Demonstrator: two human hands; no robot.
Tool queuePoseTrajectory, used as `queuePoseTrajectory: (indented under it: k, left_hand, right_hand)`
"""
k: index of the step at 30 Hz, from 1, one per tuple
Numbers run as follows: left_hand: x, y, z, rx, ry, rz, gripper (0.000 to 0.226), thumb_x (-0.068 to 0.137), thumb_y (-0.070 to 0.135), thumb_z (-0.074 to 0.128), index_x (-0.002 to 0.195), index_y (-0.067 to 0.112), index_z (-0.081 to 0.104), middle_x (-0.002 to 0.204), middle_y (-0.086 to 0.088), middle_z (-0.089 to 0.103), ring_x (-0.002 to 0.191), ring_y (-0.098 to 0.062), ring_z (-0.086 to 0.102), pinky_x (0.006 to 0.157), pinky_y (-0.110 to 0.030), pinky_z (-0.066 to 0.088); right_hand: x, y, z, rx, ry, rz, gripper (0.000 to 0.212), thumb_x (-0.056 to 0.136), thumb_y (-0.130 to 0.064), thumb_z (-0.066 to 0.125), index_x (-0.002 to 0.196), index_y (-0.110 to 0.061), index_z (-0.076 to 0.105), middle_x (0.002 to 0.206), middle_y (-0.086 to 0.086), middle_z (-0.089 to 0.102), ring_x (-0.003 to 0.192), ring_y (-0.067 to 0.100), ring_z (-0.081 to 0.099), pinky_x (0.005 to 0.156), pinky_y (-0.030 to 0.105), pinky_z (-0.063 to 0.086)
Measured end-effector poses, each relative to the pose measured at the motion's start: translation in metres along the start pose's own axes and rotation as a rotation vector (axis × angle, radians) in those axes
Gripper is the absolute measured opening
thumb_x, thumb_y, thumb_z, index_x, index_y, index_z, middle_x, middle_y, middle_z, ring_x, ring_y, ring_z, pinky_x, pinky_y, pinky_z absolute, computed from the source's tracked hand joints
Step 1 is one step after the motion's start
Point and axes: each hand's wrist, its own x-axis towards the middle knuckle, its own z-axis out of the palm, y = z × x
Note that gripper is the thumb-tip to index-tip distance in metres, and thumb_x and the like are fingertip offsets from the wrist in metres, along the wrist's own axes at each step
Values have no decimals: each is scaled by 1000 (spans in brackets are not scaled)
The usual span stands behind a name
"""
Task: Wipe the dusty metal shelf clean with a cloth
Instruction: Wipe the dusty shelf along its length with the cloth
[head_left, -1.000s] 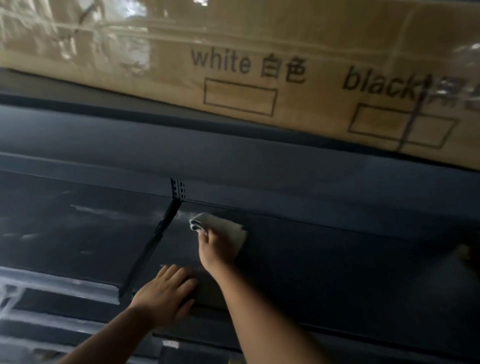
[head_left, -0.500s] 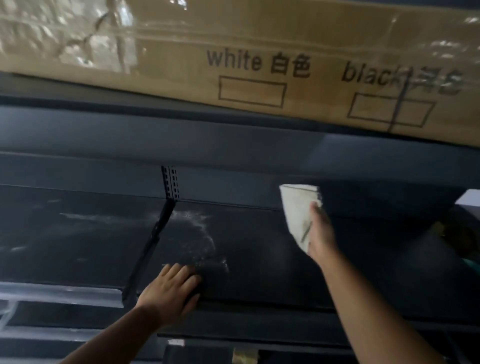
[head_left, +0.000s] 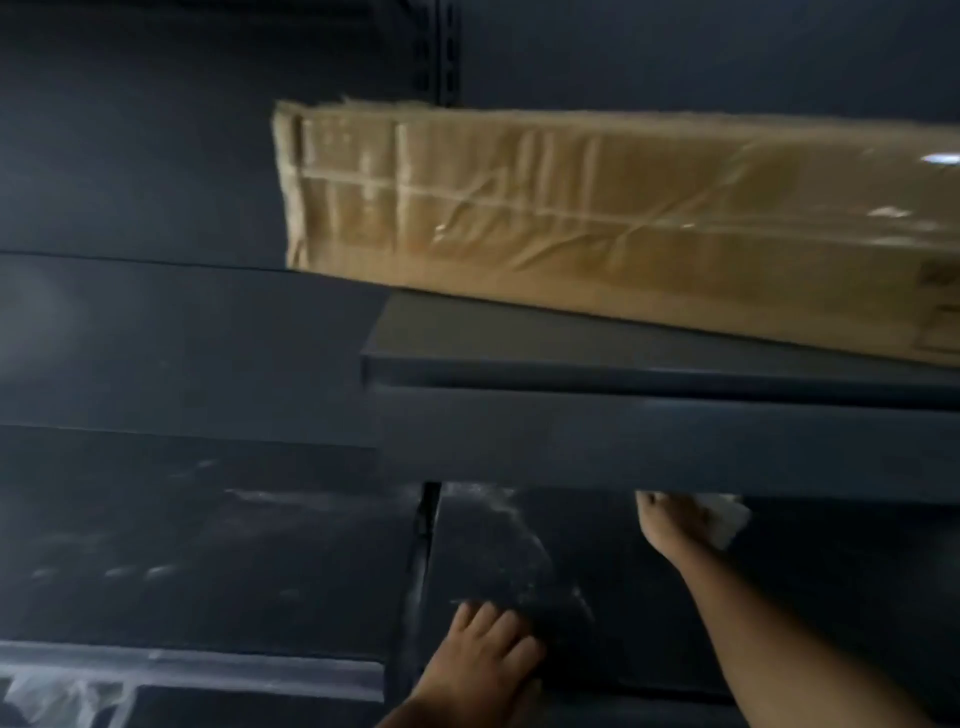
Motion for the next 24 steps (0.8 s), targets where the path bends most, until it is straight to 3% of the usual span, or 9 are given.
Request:
queuePoseTrajectory:
  k: [2, 6, 9, 12, 13, 15, 16, 20, 24]
  left_hand:
    - [-9, -3, -6, -37, 40, -5, 25, 75, 47, 62, 92, 31, 55, 91, 2, 63, 85, -23, 61, 85, -39, 51]
    - [-38, -16, -22, -58, 92, 20, 17, 83, 39, 58, 93, 26, 56, 94, 0, 59, 78, -25, 52, 72, -36, 44]
    - [-58, -33, -33, -54, 105, 23, 13, 86, 37, 55, 92, 25, 56, 94, 0, 58, 77, -25, 50, 70, -36, 39]
    - [-76, -51, -42, -46, 70, -9, 16, 84, 39, 57, 93, 27, 59, 95, 2, 60, 81, -23, 53, 73, -37, 43]
    - [-82, -57, -46, -43, 55, -12, 16, 83, 39, 57, 93, 27, 60, 95, 3, 61, 83, -22, 53, 75, -37, 45]
    - [-94, -70, -51, -37, 32, -9, 17, 81, 39, 56, 93, 28, 60, 95, 3, 61, 82, -21, 53, 76, -36, 44]
    - [-99, -77, -53, -18, 22, -9, 18, 80, 39, 56, 92, 28, 61, 94, 4, 61, 82, -20, 53, 76, -35, 42]
    - [-109, -104, -60, 24, -7, -21, 20, 80, 41, 53, 90, 28, 65, 91, 3, 63, 79, -22, 56, 74, -35, 41]
    - [-110, -128, -67, 82, -36, -46, 26, 83, 41, 47, 91, 27, 68, 91, 2, 65, 79, -23, 59, 71, -36, 48]
  right_hand:
    - [-13, -43, 20, -41, -18, -66, 57, 95, -51, 26, 126, -14, 55, 132, 15, 56, 117, 37, 51, 99, 45, 39]
    - [-51, -123, 60, -141, -87, -232, 50, 100, -41, 25, 137, -18, 48, 146, 15, 44, 132, 35, 41, 112, 47, 30]
    - [-84, -176, 83, -85, -114, -400, 45, 99, -40, 29, 128, -18, 56, 139, 15, 53, 125, 33, 49, 107, 44, 38]
    - [-111, -220, 87, -37, -83, -450, 45, 90, -59, 32, 98, -32, 66, 112, 9, 68, 102, 30, 62, 91, 40, 48]
    - [-119, -230, 87, 36, -186, -454, 49, 89, -62, 31, 105, -32, 66, 116, 9, 67, 104, 29, 61, 93, 39, 47]
    - [-134, -240, 86, 353, -496, -413, 49, 94, -54, 33, 129, -28, 56, 135, 9, 57, 117, 26, 54, 98, 35, 43]
    - [-138, -242, 85, 519, -558, -379, 46, 96, -46, 36, 134, -26, 52, 140, 8, 54, 119, 22, 52, 96, 32, 44]
    - [-146, -227, 59, 932, -442, -151, 40, 98, -38, 44, 132, -20, 53, 139, 5, 54, 120, 19, 53, 101, 30, 41]
    - [-140, -174, 1, 1220, -211, 106, 30, 92, -39, 55, 110, -16, 63, 108, -1, 65, 95, 17, 62, 86, 31, 49]
